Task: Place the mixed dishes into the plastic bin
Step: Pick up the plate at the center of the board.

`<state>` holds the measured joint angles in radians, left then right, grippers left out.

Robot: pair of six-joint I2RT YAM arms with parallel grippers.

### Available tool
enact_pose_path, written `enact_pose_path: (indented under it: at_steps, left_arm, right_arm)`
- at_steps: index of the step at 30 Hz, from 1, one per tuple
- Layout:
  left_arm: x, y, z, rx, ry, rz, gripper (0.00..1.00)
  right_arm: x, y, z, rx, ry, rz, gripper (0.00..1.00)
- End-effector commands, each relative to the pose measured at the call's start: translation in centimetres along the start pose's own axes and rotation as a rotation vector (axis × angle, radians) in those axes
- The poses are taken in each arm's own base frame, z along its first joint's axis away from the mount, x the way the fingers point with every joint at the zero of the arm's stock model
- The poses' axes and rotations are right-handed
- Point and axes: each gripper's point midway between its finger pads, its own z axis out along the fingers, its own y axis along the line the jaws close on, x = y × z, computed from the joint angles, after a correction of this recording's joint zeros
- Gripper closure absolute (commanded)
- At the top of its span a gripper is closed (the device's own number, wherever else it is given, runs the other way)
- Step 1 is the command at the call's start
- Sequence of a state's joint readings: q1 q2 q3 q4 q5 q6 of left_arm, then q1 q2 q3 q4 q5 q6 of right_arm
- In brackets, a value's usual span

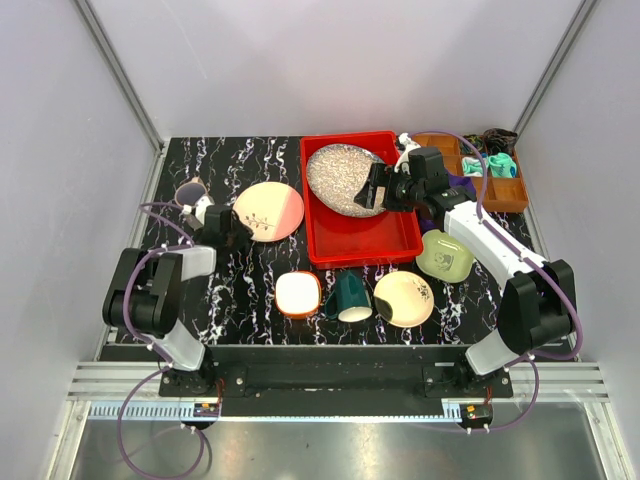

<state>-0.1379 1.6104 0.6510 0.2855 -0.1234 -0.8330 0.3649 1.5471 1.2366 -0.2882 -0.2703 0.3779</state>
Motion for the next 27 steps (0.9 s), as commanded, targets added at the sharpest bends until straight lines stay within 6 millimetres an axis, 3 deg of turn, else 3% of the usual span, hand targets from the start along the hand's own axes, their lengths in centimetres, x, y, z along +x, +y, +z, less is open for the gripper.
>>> enact_pose_path:
  at_steps: [1,5,12,14,21,27]
  left_arm:
    - [-1.6,-1.6,0.9,0.028,-0.036,-0.009,0.63]
    - [-1.4,-1.2,1.0,0.01,-0.03,-0.009,0.86]
    - [-1.3,-0.6,0.9,-0.007,-0.03,0.006,0.89]
    - [-1.2,-0.6,1.0,-0.011,-0.025,0.008,1.0]
    - [-1.5,-0.7,-0.6,0.002,-0.025,0.038,1.0]
    - [-2.9,-0.6,-3.9,0.008,-0.078,0.067,1.0]
  right_arm:
    - [-1.5,0.8,-1.2,-0.002,-0.054,-0.037,0.07]
    - [-1.6,0.8,-1.3,0.0,-0.058,-0.036,0.06]
    - [-1.8,1.0,-1.1,-0.011,-0.056,-0.037,0.06]
    - [-1.8,1.0,-1.1,-0.011,-0.056,-0.037,0.06]
    - [-1.6,1.0,-0.9,-0.013,-0.049,-0.035,0.05]
    - [-1.7,1.3,-0.2,-0.033,-0.038,-0.028,0.06]
